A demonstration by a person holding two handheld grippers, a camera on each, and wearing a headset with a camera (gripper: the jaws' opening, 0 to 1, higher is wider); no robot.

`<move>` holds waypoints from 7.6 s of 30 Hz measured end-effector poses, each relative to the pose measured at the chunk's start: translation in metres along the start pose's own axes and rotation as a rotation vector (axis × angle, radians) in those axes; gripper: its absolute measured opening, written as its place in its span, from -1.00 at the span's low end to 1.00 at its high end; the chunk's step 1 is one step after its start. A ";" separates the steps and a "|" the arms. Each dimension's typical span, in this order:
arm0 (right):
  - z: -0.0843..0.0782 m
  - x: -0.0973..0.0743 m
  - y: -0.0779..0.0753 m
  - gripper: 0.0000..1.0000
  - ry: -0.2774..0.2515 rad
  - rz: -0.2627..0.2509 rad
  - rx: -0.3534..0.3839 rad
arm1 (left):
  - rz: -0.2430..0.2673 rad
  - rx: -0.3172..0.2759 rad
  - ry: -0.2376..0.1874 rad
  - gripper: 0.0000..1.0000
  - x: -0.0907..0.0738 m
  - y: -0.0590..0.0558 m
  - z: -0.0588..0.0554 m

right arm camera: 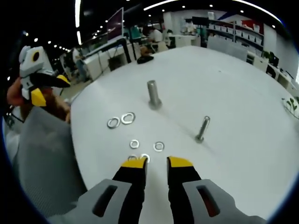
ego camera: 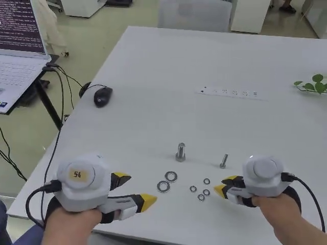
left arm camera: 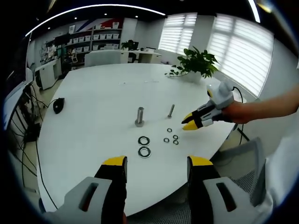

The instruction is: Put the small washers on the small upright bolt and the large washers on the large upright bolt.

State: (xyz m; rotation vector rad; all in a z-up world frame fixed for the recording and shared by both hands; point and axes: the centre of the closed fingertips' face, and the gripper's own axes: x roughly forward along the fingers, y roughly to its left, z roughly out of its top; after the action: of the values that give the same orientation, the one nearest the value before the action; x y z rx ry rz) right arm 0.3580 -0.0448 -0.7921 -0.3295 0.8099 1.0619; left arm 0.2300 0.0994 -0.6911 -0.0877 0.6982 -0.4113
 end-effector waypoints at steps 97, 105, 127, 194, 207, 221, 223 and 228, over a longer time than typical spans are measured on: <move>0.023 -0.025 -0.045 -0.74 0.090 -0.010 -0.264 | 0.026 -0.008 -0.036 0.01 0.008 -0.011 0.013; 0.053 -0.035 -0.061 -0.74 0.111 -0.034 -0.345 | 0.019 -0.006 -0.027 0.01 0.008 -0.010 0.011; 0.048 -0.018 -0.061 -0.74 0.266 0.042 -0.453 | 0.021 -0.013 -0.023 0.01 0.009 -0.005 0.011; 0.026 -0.023 -0.053 -0.36 0.113 -0.024 -0.282 | -0.028 0.027 0.031 0.01 0.012 -0.005 -0.001; -0.011 -0.039 -0.023 -0.41 0.081 -0.062 -0.150 | -0.123 0.106 0.065 0.01 0.019 -0.005 -0.001; -0.024 0.009 0.019 -0.66 0.197 0.039 -0.288 | -0.220 0.161 0.123 0.01 0.024 0.000 0.001; -0.023 0.015 0.020 -0.67 0.216 0.049 -0.322 | -0.235 0.167 0.128 0.01 0.026 0.001 0.002; -0.020 0.024 0.021 -0.72 0.249 0.064 -0.356 | -0.264 0.187 0.148 0.01 0.029 0.002 0.003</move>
State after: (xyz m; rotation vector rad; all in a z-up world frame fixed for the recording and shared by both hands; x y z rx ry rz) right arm 0.3369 -0.0320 -0.8204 -0.7527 0.8543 1.2423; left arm 0.2527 0.0897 -0.7073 0.0289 0.7938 -0.7397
